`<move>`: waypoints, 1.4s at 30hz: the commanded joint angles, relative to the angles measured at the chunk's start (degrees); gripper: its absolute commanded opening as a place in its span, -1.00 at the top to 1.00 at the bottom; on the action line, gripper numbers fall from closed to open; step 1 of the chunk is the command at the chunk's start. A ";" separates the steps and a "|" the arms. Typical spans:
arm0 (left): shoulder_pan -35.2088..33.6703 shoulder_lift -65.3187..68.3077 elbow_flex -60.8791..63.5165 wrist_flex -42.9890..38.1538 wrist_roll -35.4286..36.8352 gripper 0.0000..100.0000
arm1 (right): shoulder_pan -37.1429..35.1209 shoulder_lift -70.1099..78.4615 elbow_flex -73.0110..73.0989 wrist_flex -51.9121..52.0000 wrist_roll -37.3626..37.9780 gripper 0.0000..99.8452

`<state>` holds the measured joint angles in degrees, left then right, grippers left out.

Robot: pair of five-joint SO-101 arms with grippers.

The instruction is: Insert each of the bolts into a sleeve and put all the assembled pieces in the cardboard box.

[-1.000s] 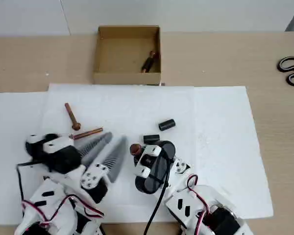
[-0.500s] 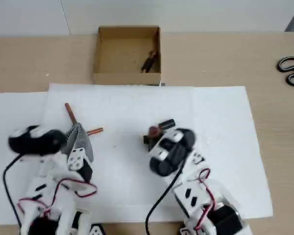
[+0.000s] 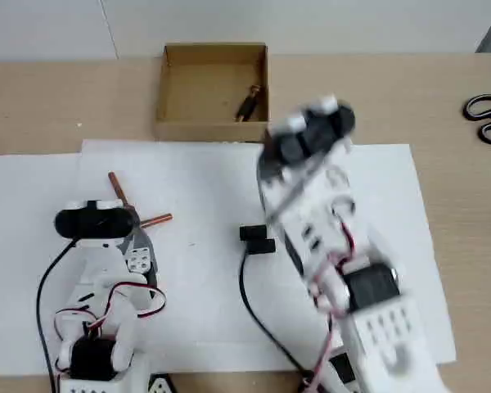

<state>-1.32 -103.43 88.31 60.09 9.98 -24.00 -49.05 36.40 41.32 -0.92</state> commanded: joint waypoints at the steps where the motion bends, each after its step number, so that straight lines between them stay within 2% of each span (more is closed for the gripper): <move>1: -0.18 -0.62 2.07 -3.69 -0.35 0.99 | 1.19 12.53 -14.07 -3.56 -0.70 1.00; 8: -0.26 -0.62 7.69 -7.82 -0.09 0.99 | 1.54 36.79 -34.46 -4.70 1.76 1.00; 20: -0.26 -0.62 7.69 -7.91 -0.09 0.99 | 3.03 74.15 -68.75 -8.57 1.76 0.99; 22: -0.26 -0.62 7.69 -7.82 -0.09 0.99 | 3.30 79.16 -73.67 -8.57 2.02 0.99; 27: -0.26 -0.62 7.69 -7.74 -0.09 0.99 | 3.03 89.80 -83.69 -8.57 8.79 0.99; 35: -0.26 -0.62 7.69 -7.74 -0.09 0.99 | 2.95 99.65 -95.38 -5.14 9.85 0.99; 37: -0.26 -0.62 7.69 -7.74 -0.09 0.99 | 2.33 99.91 -97.41 -1.63 9.93 0.91; 42: -0.26 -0.62 7.69 -7.74 -0.09 0.99 | 1.80 99.65 -102.15 7.34 10.46 0.52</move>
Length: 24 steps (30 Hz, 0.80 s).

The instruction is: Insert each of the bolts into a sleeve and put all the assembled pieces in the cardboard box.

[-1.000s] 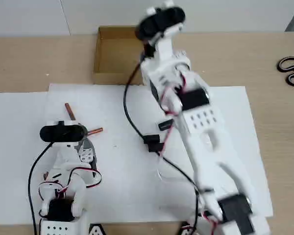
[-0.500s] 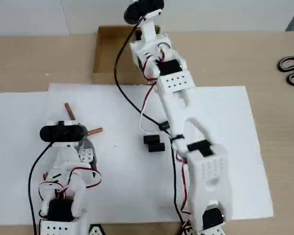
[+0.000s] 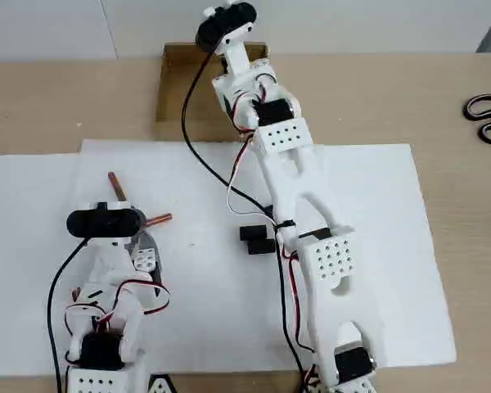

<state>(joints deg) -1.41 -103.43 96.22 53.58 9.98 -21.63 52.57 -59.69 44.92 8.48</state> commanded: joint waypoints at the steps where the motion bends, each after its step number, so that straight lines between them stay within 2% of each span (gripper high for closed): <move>1: -0.18 -0.62 -0.22 -1.23 -0.09 0.99 | -0.57 -1.98 -7.91 5.93 1.58 0.49; 6: -0.18 -0.62 -0.22 -1.23 -0.09 0.99 | -0.66 -1.98 -18.37 17.19 1.49 0.55; 14: -0.18 -0.62 -0.22 -1.23 -0.09 0.99 | -1.27 -1.98 -35.16 41.63 1.41 0.79; 20: 0.18 -0.62 -0.22 -1.49 -0.09 0.99 | -0.13 -3.56 -36.66 50.51 1.67 0.98; 24: 0.18 -0.62 -0.22 -1.49 -0.09 0.99 | 0.31 -5.49 -36.40 52.97 1.49 0.99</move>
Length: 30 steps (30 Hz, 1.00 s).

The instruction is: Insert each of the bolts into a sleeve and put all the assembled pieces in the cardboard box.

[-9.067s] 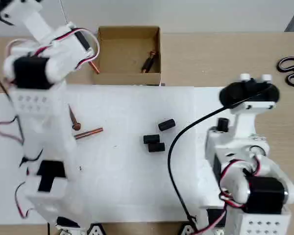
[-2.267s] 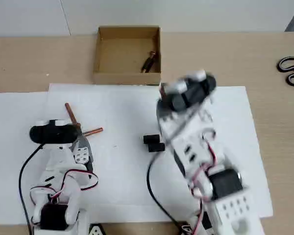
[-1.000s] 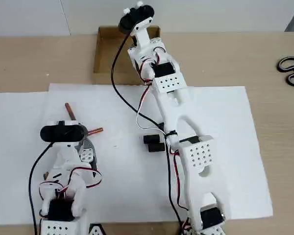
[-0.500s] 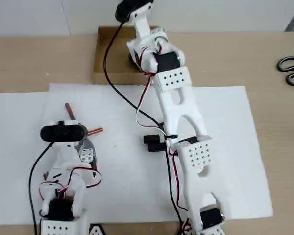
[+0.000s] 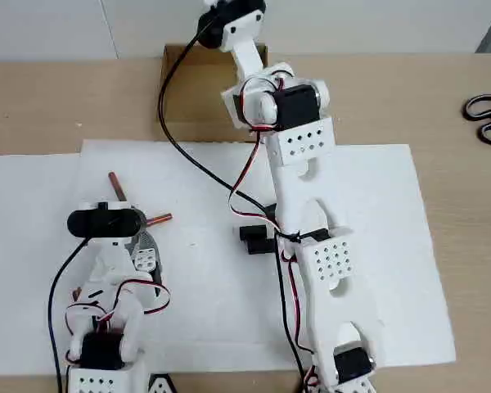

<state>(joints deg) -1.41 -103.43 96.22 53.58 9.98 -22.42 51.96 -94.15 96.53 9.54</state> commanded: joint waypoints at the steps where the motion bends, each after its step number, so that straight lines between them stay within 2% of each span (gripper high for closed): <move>1: 0.18 -0.62 -0.22 -1.49 -0.09 0.99 | 1.19 -5.32 -1.85 1.63 0.44 0.99; 5: -0.09 -0.62 -0.22 -1.49 0.00 0.99 | 1.27 -6.99 2.55 2.68 -0.09 0.99; 9: -0.09 -0.62 -0.22 -1.41 0.00 0.99 | 1.19 -14.46 15.82 2.68 -4.13 0.99; 16: 0.09 -0.62 -0.22 -1.23 -0.18 0.99 | -0.22 -32.84 46.42 1.80 -4.31 0.99; 22: 0.18 -0.62 -0.22 -1.23 -0.18 0.99 | 0.22 -38.46 56.97 1.80 -3.87 0.99; 24: 0.18 -0.62 -0.22 -1.23 -0.18 0.99 | 0.13 -38.73 58.99 1.89 0.26 0.99; 28: 0.18 -0.62 -0.22 -1.14 -0.18 0.99 | -0.22 -39.16 66.55 2.07 13.71 0.99; 30: 0.09 -0.62 -0.22 -1.14 -0.18 0.99 | -0.22 -39.25 70.42 2.07 17.41 0.98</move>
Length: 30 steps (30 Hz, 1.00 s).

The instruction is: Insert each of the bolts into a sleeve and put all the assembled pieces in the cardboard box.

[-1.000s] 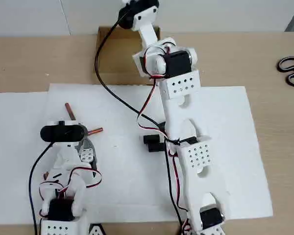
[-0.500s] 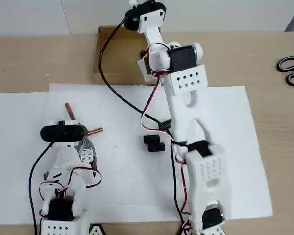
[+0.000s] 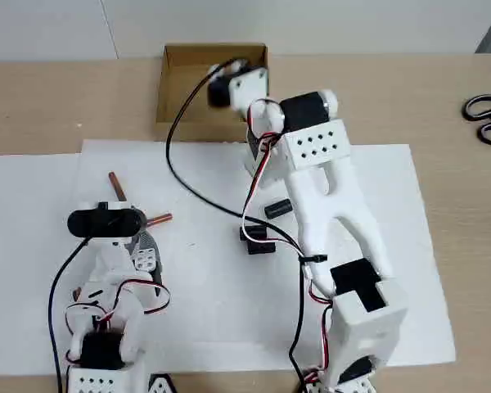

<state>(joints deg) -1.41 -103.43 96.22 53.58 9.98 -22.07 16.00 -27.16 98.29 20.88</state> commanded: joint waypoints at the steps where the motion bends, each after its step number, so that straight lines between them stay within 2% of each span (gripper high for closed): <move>1: 0.09 -0.62 -0.22 -1.14 -0.18 0.99 | -0.57 -3.30 5.27 0.31 7.82 0.98; 12: -0.09 -0.62 -0.22 -1.14 -0.09 0.99 | -5.14 -13.14 15.12 -0.75 21.10 0.82; 23: -0.18 -0.62 -0.22 -1.14 -0.09 0.99 | -7.96 -16.92 24.88 -1.54 26.73 0.82; 30: -0.18 -0.62 -0.22 -1.05 -0.09 0.99 | -7.96 -16.48 30.24 -6.55 29.10 0.82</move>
<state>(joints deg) -1.41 -103.43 96.22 53.58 9.98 -29.63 1.49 2.02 94.42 49.10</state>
